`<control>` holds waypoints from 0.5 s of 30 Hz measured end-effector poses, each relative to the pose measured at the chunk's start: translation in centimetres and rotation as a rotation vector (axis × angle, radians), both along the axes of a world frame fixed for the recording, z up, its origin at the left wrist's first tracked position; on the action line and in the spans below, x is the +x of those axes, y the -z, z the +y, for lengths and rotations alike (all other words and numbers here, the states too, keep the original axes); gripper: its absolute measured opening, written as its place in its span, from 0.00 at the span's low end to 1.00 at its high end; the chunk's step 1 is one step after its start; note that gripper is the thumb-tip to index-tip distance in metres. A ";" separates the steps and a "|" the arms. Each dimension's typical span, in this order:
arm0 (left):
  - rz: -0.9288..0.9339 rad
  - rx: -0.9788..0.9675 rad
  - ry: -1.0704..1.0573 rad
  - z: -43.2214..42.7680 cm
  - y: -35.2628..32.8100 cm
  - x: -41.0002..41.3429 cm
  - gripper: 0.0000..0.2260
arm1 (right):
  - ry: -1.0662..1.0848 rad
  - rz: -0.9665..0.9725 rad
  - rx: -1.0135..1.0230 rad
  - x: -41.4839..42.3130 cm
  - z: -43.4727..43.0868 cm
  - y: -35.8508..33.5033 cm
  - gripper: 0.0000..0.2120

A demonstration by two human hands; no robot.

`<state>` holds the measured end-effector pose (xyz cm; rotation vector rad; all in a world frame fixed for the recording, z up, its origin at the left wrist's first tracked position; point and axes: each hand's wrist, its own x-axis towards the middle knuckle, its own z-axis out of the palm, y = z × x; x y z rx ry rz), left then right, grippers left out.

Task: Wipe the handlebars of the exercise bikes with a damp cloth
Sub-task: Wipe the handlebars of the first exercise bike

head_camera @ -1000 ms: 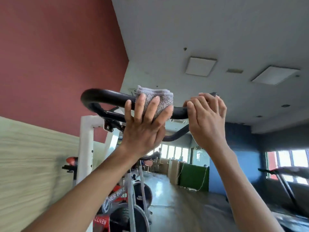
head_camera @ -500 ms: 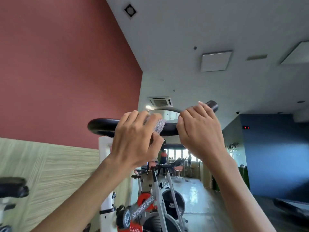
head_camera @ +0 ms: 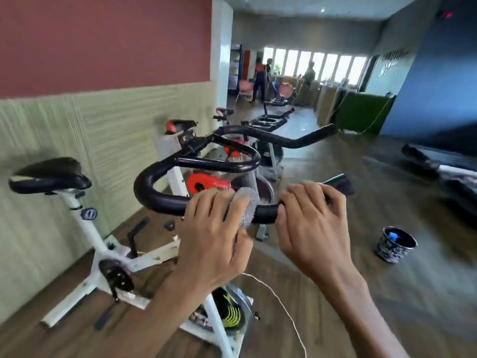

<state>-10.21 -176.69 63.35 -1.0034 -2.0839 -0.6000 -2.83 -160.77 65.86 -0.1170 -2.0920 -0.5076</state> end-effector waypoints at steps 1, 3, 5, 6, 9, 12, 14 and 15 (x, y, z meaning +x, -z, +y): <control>-0.035 -0.056 -0.019 0.5 -0.3 0.7 0.22 | 0.000 -0.031 -0.026 0.2 -0.1 -0.4 0.08; -0.112 -0.154 -0.014 2.0 -1.2 1.9 0.24 | -0.003 -0.086 -0.070 0.6 -0.2 -1.1 0.07; -0.179 -0.208 0.006 2.9 -2.1 2.5 0.24 | -0.009 -0.138 -0.105 0.8 0.0 -2.0 0.08; -0.189 -0.227 0.014 2.8 -2.3 2.4 0.23 | -0.003 -0.157 -0.114 0.9 0.1 -2.3 0.07; -0.182 -0.262 -0.049 -0.6 -2.0 0.4 0.20 | 0.031 -0.200 -0.146 1.3 -0.2 -2.5 0.06; -0.136 -0.222 -0.146 -4.5 -1.2 -1.8 0.17 | 0.095 -0.211 -0.202 1.4 -1.3 -2.3 0.07; -0.136 -0.169 -0.180 -6.0 -0.8 -3.0 0.16 | 0.151 -0.214 -0.228 1.1 -2.2 -2.5 0.10; -0.153 -0.143 -0.190 -6.6 -0.7 -3.6 0.16 | 0.175 -0.215 -0.236 0.8 -2.6 -2.6 0.12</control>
